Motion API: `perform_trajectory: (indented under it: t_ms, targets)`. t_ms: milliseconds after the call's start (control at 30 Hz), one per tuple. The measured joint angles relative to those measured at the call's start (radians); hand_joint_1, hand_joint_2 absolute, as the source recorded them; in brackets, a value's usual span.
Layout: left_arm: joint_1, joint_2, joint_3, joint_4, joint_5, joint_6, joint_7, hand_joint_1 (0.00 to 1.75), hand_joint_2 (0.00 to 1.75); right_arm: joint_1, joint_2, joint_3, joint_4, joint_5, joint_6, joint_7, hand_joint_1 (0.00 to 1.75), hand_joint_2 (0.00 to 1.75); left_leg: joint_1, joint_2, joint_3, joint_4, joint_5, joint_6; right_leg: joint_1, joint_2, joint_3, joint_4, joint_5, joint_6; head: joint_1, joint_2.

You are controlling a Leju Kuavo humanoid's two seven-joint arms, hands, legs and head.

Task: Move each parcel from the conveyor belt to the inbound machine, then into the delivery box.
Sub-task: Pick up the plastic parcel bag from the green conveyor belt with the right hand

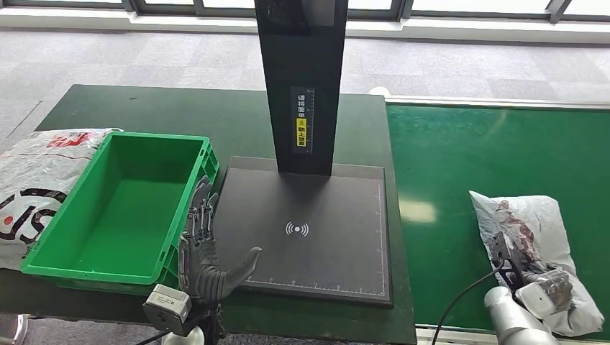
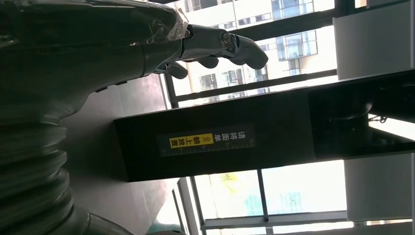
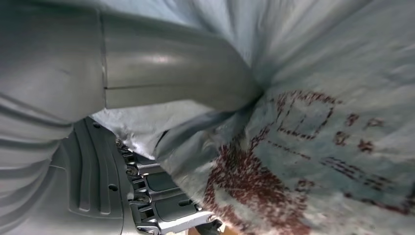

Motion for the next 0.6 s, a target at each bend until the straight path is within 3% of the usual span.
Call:
perform_trajectory:
  t_ms: [400, 600]
  targets:
    - [0.0, -0.001, 0.003, 0.001, -0.003, -0.015, 0.001, 0.0, 1.75, 0.022, -0.003, -0.001, -0.005, 0.0, -0.048, -0.075, 1.75, 1.75, 0.0, 0.0, 0.002, 0.0, 0.0, 0.0, 0.0, 0.0, 0.002, 0.0, 0.0, 0.0, 0.0, 0.0]
    - [0.0, -0.003, 0.006, 0.006, -0.004, -0.02, -0.005, 0.0, 1.75, 0.067, 0.045, 0.004, -0.11, 0.0, -0.075, -0.214, 1.75, 1.75, 0.001, 0.0, 0.001, 0.0, 0.0, 0.0, 0.0, 0.0, 0.002, 0.0, 0.0, 0.0, 0.0, 0.0]
